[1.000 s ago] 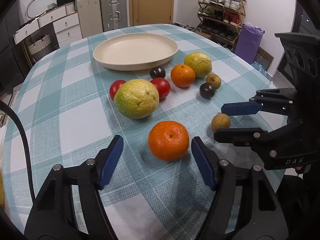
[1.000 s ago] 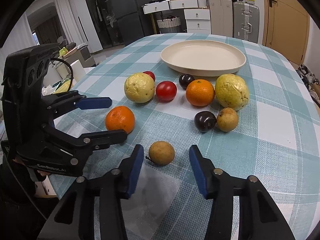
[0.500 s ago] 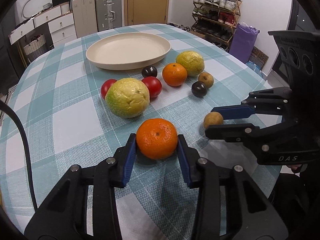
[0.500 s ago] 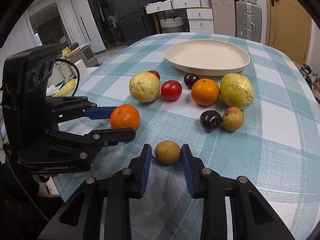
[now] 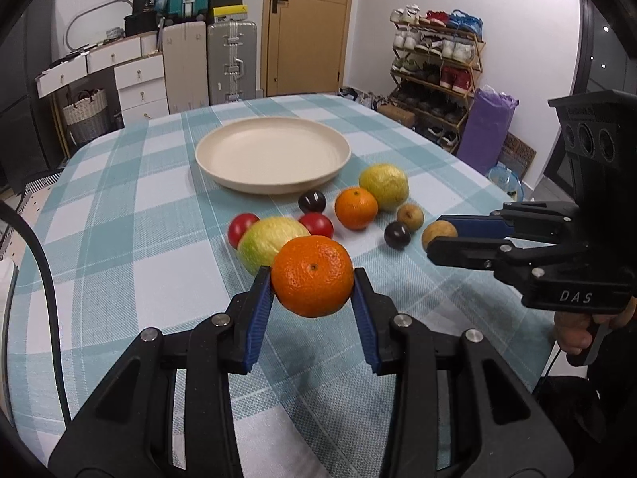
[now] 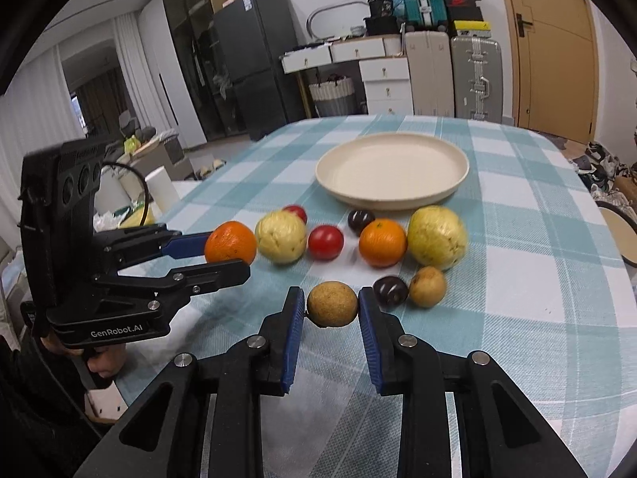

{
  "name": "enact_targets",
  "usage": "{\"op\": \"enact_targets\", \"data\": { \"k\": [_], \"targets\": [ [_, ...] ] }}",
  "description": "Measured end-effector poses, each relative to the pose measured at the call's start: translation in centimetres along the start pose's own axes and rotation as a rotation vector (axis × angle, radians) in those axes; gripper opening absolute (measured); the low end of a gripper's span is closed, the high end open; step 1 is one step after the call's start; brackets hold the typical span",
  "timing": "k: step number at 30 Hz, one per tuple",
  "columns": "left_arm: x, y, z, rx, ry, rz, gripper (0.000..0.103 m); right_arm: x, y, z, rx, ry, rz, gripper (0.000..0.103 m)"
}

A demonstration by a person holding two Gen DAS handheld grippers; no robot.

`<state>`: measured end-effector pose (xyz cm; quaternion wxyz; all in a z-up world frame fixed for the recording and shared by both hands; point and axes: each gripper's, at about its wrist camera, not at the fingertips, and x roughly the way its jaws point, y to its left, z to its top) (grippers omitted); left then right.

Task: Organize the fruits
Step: 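Carry the orange in the left tool while the right tool carries the brown fruit over the plate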

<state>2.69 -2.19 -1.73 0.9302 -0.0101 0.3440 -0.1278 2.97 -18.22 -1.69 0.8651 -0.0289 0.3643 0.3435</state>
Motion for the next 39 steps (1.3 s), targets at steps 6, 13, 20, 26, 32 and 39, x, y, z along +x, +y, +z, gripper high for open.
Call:
{"op": "enact_targets", "data": {
  "k": [6,13,20,26,32,39],
  "targets": [
    [-1.1,0.6,1.3,-0.021,-0.051,0.011,0.036,-0.9,-0.6,1.6,0.009,-0.061,-0.018,0.029],
    [-1.5,1.1,3.0,-0.03,-0.087,0.029,0.036,-1.4,-1.3,2.9,0.012,-0.093,-0.038,0.029],
    [-1.3,1.6,4.8,-0.042,-0.114,0.047,0.036,-1.2,-2.1,3.9,0.019,-0.113,-0.054,0.029],
    [-0.6,2.0,6.4,-0.05,-0.132,0.052,0.036,-0.9,-2.8,5.2,0.023,-0.133,-0.066,0.029],
    [0.8,2.1,7.7,-0.046,-0.135,0.054,0.036,-0.7,-3.6,6.5,0.029,-0.144,-0.077,0.029],
    [3.3,2.7,8.8,-0.057,-0.119,0.053,0.036,0.2,-4.4,7.6,0.037,-0.141,-0.086,0.029]
  ]
}}
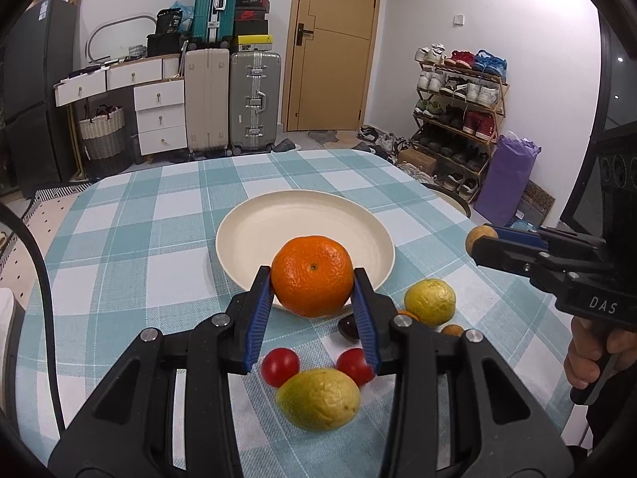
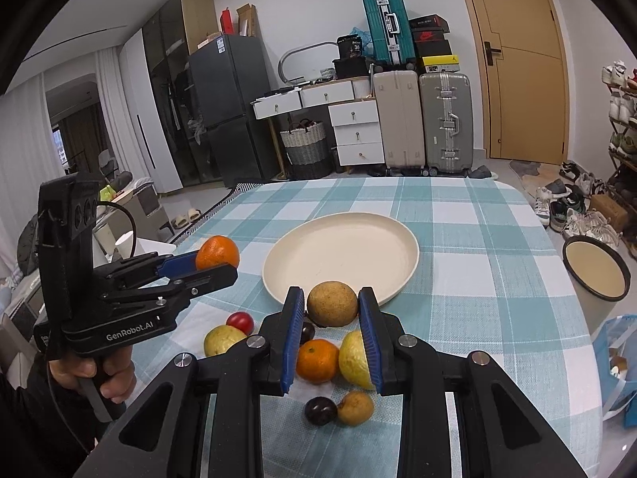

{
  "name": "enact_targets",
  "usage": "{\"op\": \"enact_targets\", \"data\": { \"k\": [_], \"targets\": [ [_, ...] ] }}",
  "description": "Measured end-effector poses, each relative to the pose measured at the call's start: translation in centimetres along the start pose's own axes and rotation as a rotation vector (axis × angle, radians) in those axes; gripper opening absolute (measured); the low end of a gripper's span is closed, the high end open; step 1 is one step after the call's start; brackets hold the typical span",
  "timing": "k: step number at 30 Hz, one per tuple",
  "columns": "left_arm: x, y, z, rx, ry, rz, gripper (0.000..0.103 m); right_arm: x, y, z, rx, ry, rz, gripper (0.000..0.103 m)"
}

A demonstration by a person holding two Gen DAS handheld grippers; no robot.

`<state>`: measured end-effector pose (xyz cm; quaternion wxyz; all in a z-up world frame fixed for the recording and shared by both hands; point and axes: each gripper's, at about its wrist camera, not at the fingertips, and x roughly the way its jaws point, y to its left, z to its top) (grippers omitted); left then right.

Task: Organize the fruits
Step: 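Carry the orange in the left tool while the right tool carries the brown fruit over the plate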

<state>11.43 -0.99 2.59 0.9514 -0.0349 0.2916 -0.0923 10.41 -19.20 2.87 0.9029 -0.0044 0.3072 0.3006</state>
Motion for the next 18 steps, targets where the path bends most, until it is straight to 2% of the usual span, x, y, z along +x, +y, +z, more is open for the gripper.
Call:
{"op": "enact_targets", "data": {
  "k": [18],
  "targets": [
    [6.0,2.2,1.1,-0.024,0.047,0.014,0.036,4.7,-0.7,1.8,0.008,0.05,-0.009,0.029]
  ]
}}
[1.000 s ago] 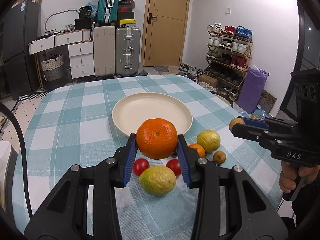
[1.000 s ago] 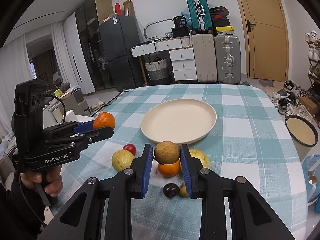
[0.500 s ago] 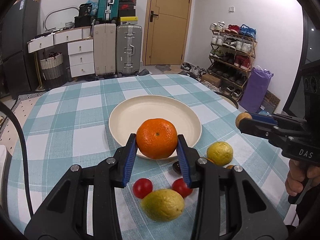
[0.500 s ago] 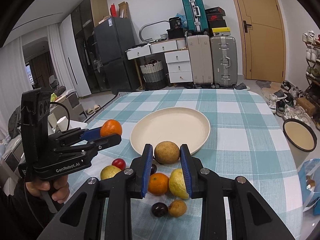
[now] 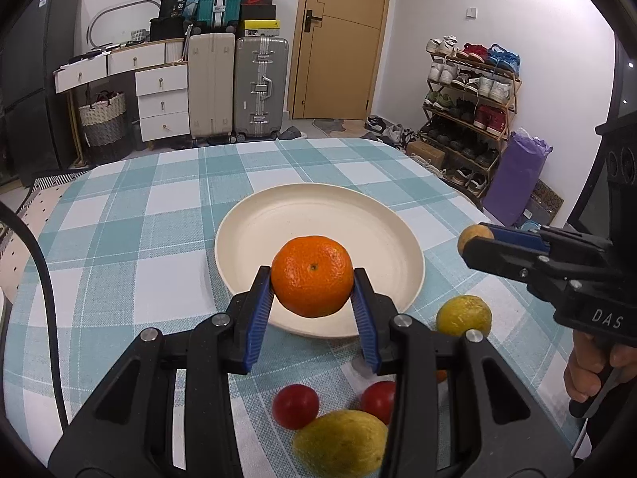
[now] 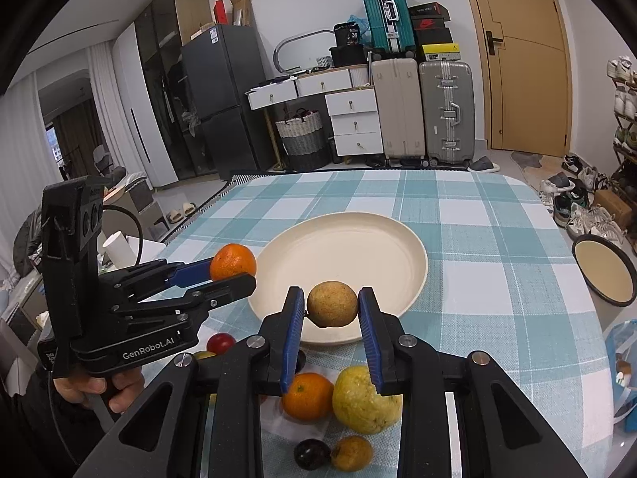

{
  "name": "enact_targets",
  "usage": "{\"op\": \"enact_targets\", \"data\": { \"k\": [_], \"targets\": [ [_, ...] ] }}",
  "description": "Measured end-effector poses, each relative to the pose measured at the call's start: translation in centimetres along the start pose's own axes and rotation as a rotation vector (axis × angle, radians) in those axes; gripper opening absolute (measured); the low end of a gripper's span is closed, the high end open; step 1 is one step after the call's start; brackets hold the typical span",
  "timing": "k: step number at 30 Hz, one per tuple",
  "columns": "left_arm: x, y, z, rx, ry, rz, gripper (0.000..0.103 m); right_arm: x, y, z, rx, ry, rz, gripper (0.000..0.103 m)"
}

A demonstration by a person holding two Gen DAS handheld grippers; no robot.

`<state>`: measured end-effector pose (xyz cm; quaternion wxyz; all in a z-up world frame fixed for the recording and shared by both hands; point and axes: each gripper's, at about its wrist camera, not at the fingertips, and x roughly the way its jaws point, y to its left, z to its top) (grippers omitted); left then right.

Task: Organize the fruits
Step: 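Carry the orange in the left tool while the right tool carries the brown fruit over the plate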

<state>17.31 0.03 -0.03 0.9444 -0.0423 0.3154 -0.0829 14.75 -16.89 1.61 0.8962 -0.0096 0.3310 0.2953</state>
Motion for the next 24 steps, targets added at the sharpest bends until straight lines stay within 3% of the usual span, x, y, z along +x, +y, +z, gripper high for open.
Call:
{"op": "enact_targets", "data": {
  "k": [24],
  "targets": [
    [4.1,1.4,-1.2,0.004,0.086,0.011,0.036,6.5,-0.9,0.2,0.009,0.161,-0.039,0.029]
  ]
}}
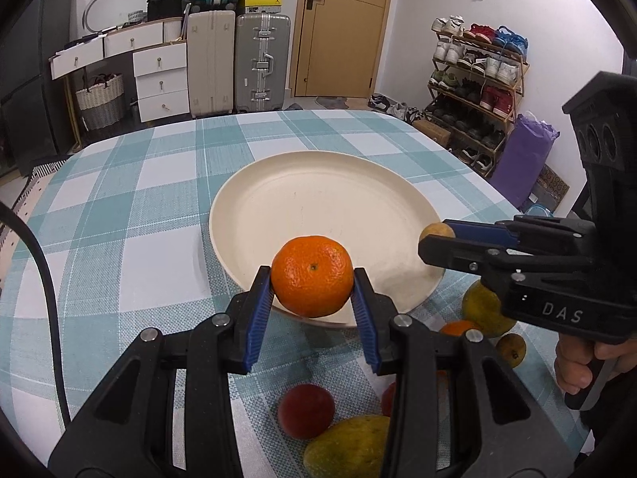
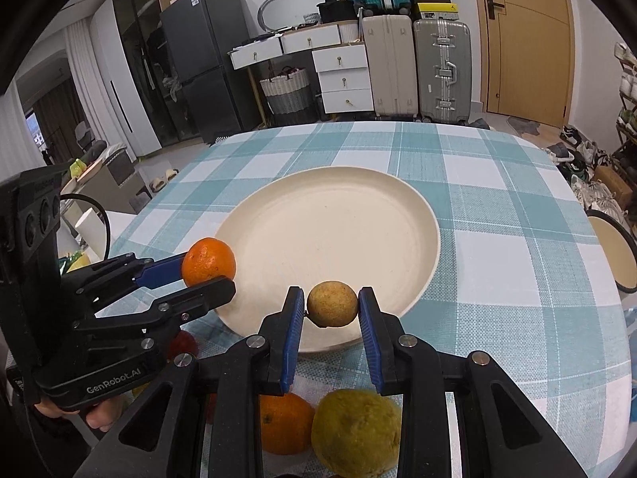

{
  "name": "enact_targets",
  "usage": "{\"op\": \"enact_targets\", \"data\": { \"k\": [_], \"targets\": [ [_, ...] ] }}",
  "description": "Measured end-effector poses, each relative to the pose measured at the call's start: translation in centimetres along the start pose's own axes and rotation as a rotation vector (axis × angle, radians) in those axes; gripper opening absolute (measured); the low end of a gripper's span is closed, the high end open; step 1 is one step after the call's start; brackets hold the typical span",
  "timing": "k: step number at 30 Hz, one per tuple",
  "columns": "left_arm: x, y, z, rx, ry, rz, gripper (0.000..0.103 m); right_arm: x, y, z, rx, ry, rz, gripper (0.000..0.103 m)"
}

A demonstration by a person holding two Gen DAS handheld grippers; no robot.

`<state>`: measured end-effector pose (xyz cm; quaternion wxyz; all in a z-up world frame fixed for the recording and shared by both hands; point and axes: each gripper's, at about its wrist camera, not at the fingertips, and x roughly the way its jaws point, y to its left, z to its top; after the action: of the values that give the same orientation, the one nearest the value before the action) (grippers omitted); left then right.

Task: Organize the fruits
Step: 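Carry the orange in the left tool while the right tool carries the brown fruit over the plate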

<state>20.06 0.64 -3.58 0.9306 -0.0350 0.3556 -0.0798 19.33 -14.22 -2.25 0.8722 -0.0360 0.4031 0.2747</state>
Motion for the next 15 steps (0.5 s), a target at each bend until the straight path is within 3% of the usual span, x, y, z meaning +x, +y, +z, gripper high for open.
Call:
{"op": "enact_targets", "data": {
  "k": [15],
  "targets": [
    [0.5,-0.2,-0.3,0.017,0.015,0.002,0.036,1.5,0.1,0.1,-0.01,0.04,-0.029,0.029]
  ]
}}
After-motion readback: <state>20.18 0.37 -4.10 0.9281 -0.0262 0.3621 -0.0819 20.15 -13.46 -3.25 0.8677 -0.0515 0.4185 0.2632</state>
